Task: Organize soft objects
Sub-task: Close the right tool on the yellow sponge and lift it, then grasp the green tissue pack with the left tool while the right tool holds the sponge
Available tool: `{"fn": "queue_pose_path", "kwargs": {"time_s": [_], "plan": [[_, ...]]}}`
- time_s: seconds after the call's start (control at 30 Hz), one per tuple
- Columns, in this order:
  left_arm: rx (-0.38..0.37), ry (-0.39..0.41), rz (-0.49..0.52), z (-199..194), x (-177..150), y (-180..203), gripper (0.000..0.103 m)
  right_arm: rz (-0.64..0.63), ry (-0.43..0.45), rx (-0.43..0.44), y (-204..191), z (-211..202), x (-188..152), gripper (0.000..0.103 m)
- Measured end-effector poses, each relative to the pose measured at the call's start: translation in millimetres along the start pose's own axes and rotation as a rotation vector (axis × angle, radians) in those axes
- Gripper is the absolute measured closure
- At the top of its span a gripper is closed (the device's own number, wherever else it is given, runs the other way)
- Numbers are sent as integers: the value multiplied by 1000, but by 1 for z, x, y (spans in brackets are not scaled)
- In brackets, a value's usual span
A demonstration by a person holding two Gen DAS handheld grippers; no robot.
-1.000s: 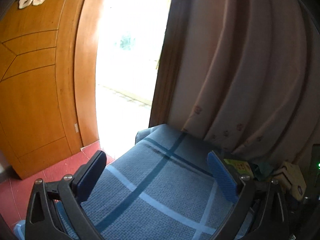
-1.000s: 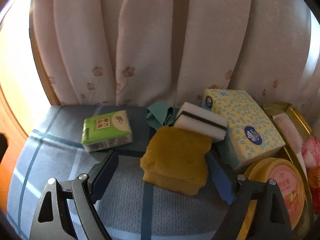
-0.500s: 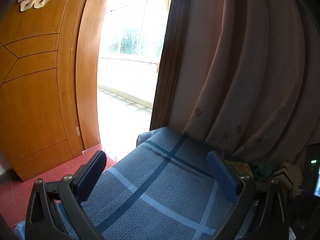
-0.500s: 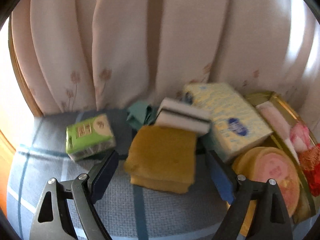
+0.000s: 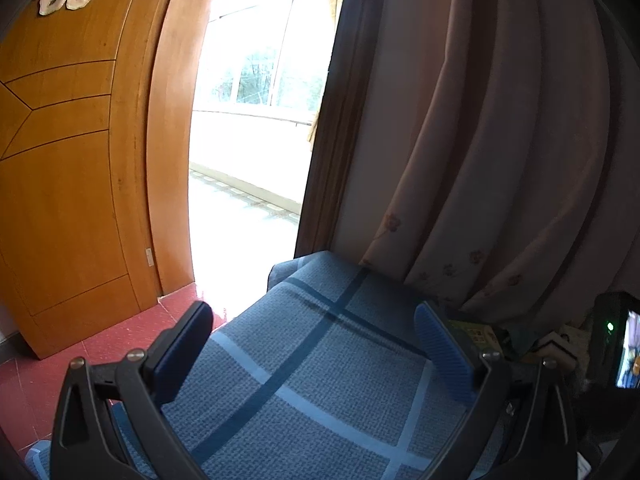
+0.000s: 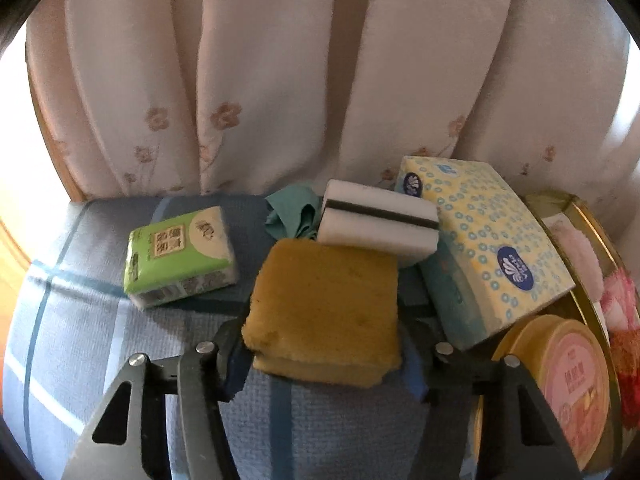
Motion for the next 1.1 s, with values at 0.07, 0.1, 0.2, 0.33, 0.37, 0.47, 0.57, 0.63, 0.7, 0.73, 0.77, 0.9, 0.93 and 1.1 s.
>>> {"fn": "queue_pose_path", "kwargs": {"time_s": [0.07,0.1,0.2,0.33,0.37,0.47,0.57,0.63,0.7,0.73,0.77,0.9,0.93,1.1], "plan": [[-10,-3,-1,1,0,0,1,-28,3,51,10,-10,-3,42],[-15,-5,-1,1,0,0,1,-34,6,86,18,-12,-6,43],[-17,-22,-6,4,0,0,1,-70,44,242,29,-35,-14,42],[-61,-53,9,10,0,4,1,-107,137,413,47,-67,-17,42],[-75,-66,16,12,-1,6,1,-109,165,441,55,-72,-16,42],[-128,-106,59,18,-1,21,1,-101,284,475,78,-91,-11,42],[-192,-141,117,23,1,44,1,-82,414,415,97,-106,-6,42],[-227,-173,169,28,5,63,1,-31,468,352,111,-109,0,42],[-240,-173,241,30,8,86,1,25,471,341,123,-109,7,42],[-241,-174,276,31,9,96,1,44,465,344,127,-106,11,42],[-242,-180,320,34,11,109,1,66,458,346,132,-105,14,42],[-256,-240,347,45,25,138,7,93,476,337,137,-104,20,42],[-254,-268,339,50,31,145,7,93,480,336,137,-104,20,41],[-208,-329,321,77,31,161,7,125,492,334,145,-105,12,41]]}}
Point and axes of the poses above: each gripper's, at about its wrist camera, not at the fingertips, and z roughly the way its jaws point, y to its right, x to its top, the point moved 2 cm from there along z, roughly the way its jaws point, and after that the axes turned 14 degrees about z, right-handed, at the moved point
